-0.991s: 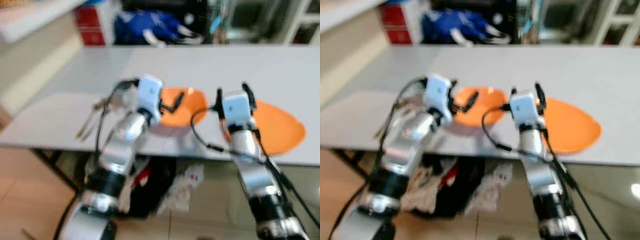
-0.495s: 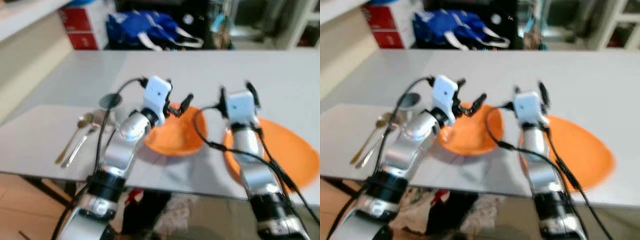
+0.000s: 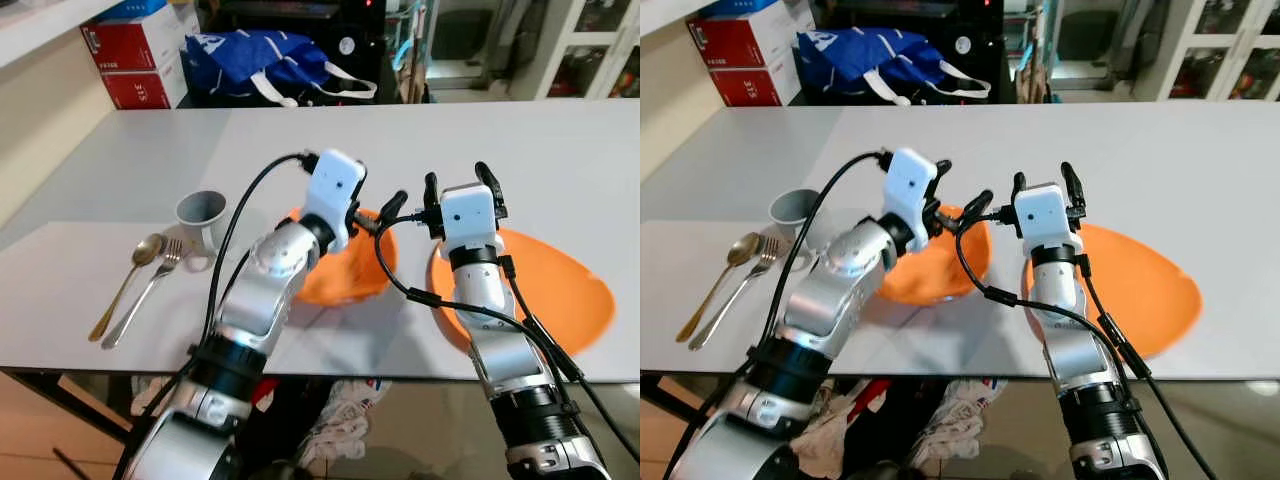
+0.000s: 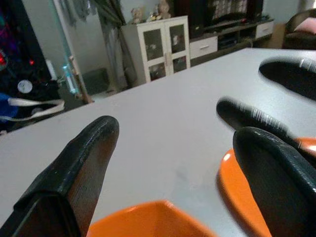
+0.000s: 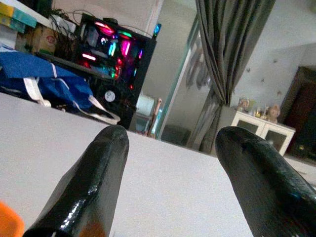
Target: Setting the table
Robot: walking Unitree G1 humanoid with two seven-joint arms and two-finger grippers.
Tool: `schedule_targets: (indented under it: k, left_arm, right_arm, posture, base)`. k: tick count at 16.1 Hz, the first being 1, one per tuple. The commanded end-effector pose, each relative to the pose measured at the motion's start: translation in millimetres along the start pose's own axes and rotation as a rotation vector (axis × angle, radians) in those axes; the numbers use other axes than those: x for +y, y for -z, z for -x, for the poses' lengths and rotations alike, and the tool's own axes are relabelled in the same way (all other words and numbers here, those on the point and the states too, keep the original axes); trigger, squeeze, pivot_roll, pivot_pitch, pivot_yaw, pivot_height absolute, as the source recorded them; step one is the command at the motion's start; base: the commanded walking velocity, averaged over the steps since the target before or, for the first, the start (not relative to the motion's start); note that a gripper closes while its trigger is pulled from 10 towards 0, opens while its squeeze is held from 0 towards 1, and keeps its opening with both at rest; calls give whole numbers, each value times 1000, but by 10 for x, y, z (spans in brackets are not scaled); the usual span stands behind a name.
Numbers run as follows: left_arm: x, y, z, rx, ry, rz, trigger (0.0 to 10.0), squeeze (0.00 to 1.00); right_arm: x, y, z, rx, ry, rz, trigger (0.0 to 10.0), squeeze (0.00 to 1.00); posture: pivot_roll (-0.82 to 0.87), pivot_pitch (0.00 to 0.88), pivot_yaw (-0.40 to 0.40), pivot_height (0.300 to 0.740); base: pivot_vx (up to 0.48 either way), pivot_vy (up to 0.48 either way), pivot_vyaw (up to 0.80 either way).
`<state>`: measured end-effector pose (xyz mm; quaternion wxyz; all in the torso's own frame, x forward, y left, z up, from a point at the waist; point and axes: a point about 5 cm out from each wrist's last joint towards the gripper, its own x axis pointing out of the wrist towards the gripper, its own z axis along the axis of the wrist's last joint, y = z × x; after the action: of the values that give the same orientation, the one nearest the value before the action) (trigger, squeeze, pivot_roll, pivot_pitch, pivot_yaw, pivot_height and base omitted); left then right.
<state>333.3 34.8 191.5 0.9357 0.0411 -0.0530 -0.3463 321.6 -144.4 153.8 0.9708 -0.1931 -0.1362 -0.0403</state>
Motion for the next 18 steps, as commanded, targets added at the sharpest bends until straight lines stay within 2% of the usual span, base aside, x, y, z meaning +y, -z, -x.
schedule_targets:
  k: [1,2,4,5,7,8,11,13,18]
  left_arm:
    - [72,-109,-7,-22,-21,11,10000,0]
    - [102,-154,23,-35,-39,30,10000,0]
    - [108,-274,65,-65,-51,45,10000,0]
    - [107,-306,73,-73,-51,50,10000,0]
    - [133,-528,135,-135,-69,92,10000,0]
    - [149,-637,166,-165,-80,95,10000,0]
    - [185,-715,206,-181,-106,106,10000,0]
    - [200,-715,218,-177,-117,115,10000,0]
    - [291,-785,256,-175,-150,173,10000,0]
  right_arm:
    - [-32,92,-40,82,20,-64,10000,0]
    - [-40,194,-63,169,29,-166,10000,0]
    - [-40,289,-104,244,24,-247,10000,0]
    - [-37,300,-113,254,19,-266,10000,0]
    - [65,314,-181,316,-41,-465,10000,0]
    - [118,260,-234,308,-85,-512,10000,0]
    - [284,127,-335,287,-195,-550,10000,0]
    - [307,136,-345,305,-201,-573,10000,0]
    - [432,247,-381,432,-202,-702,10000,0]
  posture:
    - [-100,0,84,728]
    - [-88,0,79,728]
    - [-79,0,75,728]
    - [-70,0,73,728]
    - [-51,0,68,728]
    - [-40,0,63,728]
    - [-31,0,51,728]
    - [-29,0,48,728]
    - [-21,0,43,728]
  base:
    - [0,0,0]
    - [0,0,0]
    - [0,0,0]
    - [0,0,0]
    - [0,0,0]
    - [0,0,0]
    - [0,0,0]
    - [0,0,0]
    - [0,0,0]
